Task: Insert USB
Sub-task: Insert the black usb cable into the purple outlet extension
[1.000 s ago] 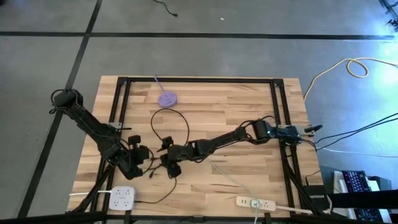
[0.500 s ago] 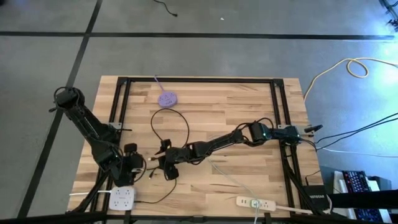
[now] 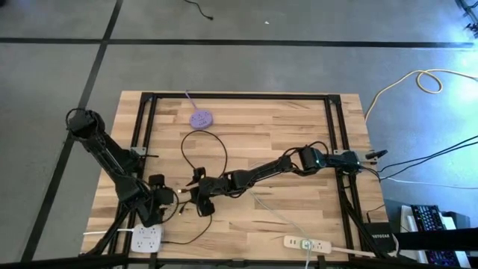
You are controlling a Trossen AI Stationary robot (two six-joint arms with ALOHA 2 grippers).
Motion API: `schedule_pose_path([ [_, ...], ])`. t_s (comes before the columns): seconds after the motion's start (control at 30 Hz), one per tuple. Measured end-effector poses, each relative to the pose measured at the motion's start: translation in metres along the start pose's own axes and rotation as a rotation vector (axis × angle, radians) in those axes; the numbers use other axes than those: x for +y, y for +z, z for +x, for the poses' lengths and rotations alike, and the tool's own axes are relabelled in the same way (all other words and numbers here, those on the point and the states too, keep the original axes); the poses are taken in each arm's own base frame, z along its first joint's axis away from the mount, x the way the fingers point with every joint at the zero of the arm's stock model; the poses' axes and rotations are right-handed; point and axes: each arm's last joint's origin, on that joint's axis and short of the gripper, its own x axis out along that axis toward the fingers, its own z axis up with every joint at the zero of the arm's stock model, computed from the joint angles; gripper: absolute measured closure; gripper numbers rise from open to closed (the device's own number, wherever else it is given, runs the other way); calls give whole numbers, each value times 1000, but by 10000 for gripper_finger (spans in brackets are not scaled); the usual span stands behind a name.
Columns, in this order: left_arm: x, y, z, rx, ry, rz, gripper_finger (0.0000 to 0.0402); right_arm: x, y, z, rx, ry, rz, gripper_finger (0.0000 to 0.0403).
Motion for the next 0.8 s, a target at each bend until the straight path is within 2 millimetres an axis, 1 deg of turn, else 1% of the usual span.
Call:
schedule_pose_path([
  [0.23,-4,0,14,47,46,52,160,0,0,0,1,0,0,117],
  [0.3,-4,0,14,54,44,60,166,0,0,0,1,0,-1,117],
  [0.37,-4,0,14,57,40,68,181,0,0,0,3,1,-2,117],
  [0.47,-5,0,15,64,30,71,231,0,-2,0,20,-2,-4,117],
  [0.57,-7,1,15,72,-4,105,311,5,-2,-2,47,2,-6,124],
  [0.63,-8,2,15,62,-21,122,370,11,3,-6,41,17,-32,142],
  [0.67,-9,2,15,55,-20,122,383,15,8,-8,21,32,-43,154],
  [0.8,-8,4,12,20,-27,65,393,32,33,-25,-61,111,-64,206],
])
